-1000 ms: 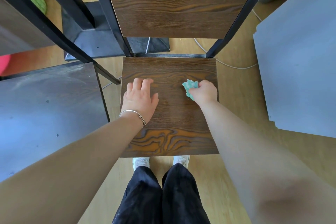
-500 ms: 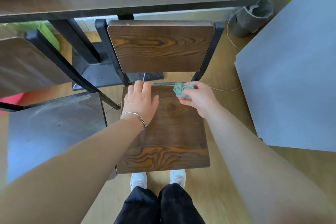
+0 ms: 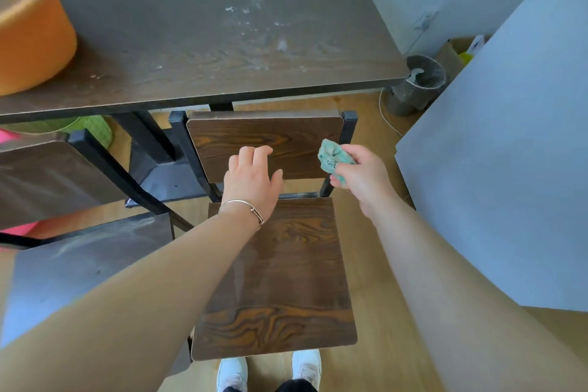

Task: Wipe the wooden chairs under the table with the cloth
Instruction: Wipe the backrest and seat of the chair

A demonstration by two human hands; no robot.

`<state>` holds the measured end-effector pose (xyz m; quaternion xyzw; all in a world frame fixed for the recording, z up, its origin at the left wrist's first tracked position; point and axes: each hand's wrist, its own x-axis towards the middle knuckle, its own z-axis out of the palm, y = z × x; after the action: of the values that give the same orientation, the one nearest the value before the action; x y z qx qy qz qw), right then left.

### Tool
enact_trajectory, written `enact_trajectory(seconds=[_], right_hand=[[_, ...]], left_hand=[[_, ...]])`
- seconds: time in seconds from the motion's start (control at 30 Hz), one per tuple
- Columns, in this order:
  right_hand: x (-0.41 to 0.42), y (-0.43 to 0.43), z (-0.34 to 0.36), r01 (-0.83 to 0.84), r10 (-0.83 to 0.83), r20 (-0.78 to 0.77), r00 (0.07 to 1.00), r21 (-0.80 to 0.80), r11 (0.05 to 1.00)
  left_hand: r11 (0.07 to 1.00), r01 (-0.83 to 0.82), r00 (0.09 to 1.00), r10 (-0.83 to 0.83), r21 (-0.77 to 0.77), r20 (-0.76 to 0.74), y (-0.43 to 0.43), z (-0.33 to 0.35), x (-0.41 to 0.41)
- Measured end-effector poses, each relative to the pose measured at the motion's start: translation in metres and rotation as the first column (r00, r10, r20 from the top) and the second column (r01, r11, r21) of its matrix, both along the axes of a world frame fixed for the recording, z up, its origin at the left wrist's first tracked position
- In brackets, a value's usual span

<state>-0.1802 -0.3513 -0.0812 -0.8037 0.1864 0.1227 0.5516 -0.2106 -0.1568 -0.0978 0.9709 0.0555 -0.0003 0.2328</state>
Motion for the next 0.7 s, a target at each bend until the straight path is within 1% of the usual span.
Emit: enact_trajectory(seconds=[0.13,0.23,0.33,0.43,0.53,0.7], right_hand=[[0.026,-0.011,0.021,0.041,-0.041,0.102,0.994,0.009,0.999],[0.043,-0.018,0.034,0.053,-0.027,0.195,0.980,-0.128,0.990],[0.059,-0.024,0.043,0.096,-0.018,0.262,0.965,-0.290,0.952],[0.072,-0.025,0.048,0.134,-0.018,0.272,0.962,-0.416,0.900],[0.083,-0.025,0.045,0.143,0.004,0.281,0.960,-0.498,0.855],[0.089,-0.018,0.036,0.016,0.118,0.209,0.971,-0.548,0.836]], left_hand=[[1.000,0.008,1.000,-0.008,0.005,0.026,-0.003,0.015,0.016],[1.000,0.023,0.998,-0.024,0.016,0.061,-0.005,0.025,0.028],[0.999,0.025,0.996,-0.028,0.034,0.086,-0.007,0.033,0.040],[0.999,0.025,0.995,-0.029,0.040,0.098,-0.009,0.036,0.049],[0.999,0.022,0.994,-0.027,0.045,0.101,-0.008,0.036,0.054],[0.998,0.039,0.995,-0.043,0.039,0.089,0.002,0.028,0.054]])
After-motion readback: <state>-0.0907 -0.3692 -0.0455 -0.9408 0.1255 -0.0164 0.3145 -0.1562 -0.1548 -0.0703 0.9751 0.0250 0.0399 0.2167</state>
